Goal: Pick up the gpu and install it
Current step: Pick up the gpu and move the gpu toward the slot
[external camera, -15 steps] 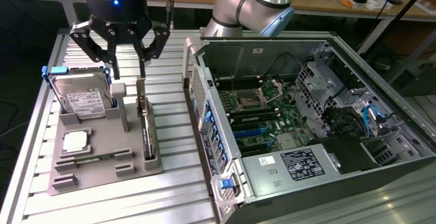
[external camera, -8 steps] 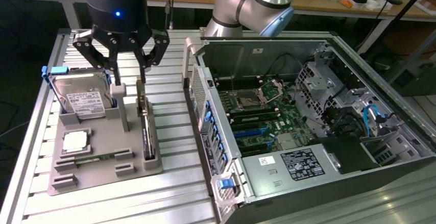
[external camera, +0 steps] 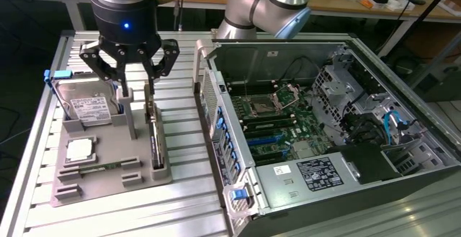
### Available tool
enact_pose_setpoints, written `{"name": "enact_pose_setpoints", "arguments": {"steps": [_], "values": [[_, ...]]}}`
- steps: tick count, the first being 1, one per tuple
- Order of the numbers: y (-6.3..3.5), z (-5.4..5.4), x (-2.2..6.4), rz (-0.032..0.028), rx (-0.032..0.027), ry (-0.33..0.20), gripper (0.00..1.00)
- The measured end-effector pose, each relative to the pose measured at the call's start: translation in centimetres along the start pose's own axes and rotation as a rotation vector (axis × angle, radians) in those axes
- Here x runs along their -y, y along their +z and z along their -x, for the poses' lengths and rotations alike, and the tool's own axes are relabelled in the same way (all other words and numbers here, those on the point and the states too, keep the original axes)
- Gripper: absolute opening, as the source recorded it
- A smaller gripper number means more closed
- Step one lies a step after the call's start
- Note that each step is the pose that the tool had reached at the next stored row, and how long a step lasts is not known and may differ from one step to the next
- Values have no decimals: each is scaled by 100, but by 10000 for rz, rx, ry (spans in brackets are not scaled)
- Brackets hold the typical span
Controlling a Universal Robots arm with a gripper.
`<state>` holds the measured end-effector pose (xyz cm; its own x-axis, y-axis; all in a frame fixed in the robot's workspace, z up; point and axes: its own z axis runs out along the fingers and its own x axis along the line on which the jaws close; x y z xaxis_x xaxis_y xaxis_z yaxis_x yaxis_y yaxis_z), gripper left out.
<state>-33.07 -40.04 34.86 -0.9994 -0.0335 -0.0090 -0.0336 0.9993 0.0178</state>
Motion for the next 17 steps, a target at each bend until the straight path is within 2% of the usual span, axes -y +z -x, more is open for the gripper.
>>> {"name": "enact_pose_setpoints", "arguments": {"steps": [3,11,15,17], "values": [[68,-1,22,-10,-4,0,48],[212,5,144,-10,-4,0,48],[296,101,157,-10,-4,0,48],[336,109,159,-10,-5,1,48]]}}
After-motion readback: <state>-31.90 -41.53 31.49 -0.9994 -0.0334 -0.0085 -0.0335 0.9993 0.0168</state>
